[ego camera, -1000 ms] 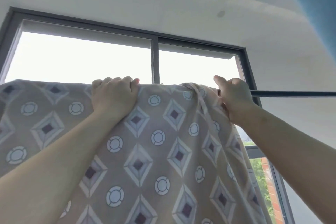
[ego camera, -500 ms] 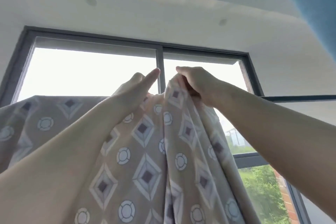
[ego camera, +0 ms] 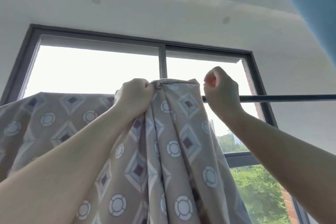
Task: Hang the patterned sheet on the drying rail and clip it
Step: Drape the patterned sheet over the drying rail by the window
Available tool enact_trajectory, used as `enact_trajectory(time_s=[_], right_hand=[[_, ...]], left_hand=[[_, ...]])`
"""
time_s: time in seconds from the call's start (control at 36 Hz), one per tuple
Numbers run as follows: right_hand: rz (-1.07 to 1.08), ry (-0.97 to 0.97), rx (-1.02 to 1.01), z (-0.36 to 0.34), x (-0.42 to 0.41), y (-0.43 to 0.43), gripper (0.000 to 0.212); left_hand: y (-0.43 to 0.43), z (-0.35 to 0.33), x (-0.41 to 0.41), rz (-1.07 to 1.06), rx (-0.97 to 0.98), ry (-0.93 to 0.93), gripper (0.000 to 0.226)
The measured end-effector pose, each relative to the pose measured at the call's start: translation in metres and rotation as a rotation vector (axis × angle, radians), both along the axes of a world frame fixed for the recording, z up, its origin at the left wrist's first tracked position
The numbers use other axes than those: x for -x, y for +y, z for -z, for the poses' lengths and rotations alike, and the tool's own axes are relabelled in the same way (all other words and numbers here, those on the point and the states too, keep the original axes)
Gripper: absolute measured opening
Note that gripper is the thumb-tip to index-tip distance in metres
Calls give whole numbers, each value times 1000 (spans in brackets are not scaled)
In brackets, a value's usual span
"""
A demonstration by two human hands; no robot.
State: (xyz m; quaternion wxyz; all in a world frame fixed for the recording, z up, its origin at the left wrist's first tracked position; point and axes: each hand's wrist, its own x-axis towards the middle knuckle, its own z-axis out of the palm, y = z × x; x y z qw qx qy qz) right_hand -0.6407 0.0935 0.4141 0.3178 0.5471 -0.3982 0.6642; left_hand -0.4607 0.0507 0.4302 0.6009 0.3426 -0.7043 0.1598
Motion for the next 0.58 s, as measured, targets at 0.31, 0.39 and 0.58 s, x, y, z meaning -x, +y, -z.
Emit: enact_trajectory(time_s=[0.31, 0.39, 0.58], right_hand=[[-730, -176, -772, 19, 0, -4, 15], [-605, -186, -738, 13, -2, -9, 29], [-660, -423, -569, -6, 3, -16, 29]], left_hand=[[-7, -2, 11, -79, 16, 38, 46], [-7, 0, 9, -56, 38, 55, 46], [-13, -1, 0, -44, 43, 74, 44]])
